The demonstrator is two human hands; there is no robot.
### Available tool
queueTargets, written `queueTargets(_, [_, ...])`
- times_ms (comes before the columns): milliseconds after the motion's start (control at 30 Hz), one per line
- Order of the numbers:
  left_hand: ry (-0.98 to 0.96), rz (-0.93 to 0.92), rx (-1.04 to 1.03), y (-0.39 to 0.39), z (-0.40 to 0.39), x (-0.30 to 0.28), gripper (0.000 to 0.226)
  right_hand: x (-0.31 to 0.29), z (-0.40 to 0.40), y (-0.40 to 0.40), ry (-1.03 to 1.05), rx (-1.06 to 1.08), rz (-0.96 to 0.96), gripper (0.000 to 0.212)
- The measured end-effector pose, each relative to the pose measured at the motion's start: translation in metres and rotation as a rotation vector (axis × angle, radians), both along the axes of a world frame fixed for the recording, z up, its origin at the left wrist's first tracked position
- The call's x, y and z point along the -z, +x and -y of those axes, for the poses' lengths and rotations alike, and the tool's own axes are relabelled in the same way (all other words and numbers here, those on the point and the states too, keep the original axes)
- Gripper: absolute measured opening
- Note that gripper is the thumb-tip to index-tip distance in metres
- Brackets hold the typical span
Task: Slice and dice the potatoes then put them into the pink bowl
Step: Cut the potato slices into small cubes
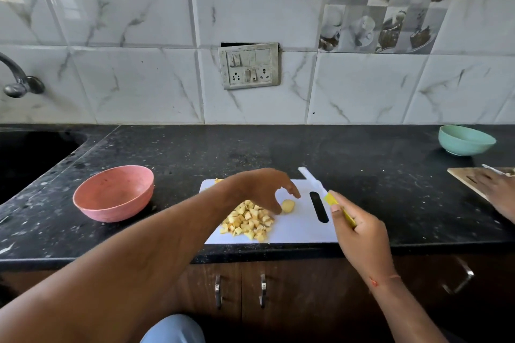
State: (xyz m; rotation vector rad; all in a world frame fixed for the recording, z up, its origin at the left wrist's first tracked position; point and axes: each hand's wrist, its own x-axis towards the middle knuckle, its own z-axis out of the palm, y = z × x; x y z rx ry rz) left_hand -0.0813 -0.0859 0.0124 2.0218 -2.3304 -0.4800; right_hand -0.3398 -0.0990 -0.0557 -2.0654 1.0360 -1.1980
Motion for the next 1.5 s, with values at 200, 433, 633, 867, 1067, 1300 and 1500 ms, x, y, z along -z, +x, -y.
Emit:
queueTargets(200, [0.092, 0.098, 0.105, 0.002, 0.017, -0.009, 0.049, 0.008, -0.012, -0.035, -0.067, 0.011, -0.139, 0.039])
queueTargets(433, [0.002, 0.02, 0.026, 0.008, 0.014, -0.001, 0.062, 0.008, 0.01, -0.03, -0.098, -0.076, -0.345, 0.034])
queueTargets(633, [0.057, -0.027, 0.071, 0.014, 0.012, -0.005, 0.058, 0.003, 0.02, -0.022, -0.115, -0.094, -0.464, 0.036])
queueTargets(867, [0.054, 0.036, 0.11, 0.006, 0.022, 0.0, 0.044, 0.005, 0.041, -0.017, -0.141, -0.145, -0.55, 0.04])
queueTargets(1067, [0.085, 0.08, 0.141, 0.002, 0.025, -0.003, 0.049, -0.001, 0.037, -0.012, -0.185, -0.15, -0.594, 0.035])
queueTargets(1300, [0.065, 0.073, 0.162, 0.005, 0.03, -0.002, 0.044, 0.0, 0.031, -0.008, -0.205, -0.128, -0.688, 0.039])
queueTargets(1500, [0.083, 0.08, 0.162, 0.003, 0.037, 0.0, 0.045, -0.003, 0.027, -0.01, -0.208, -0.133, -0.703, 0.04])
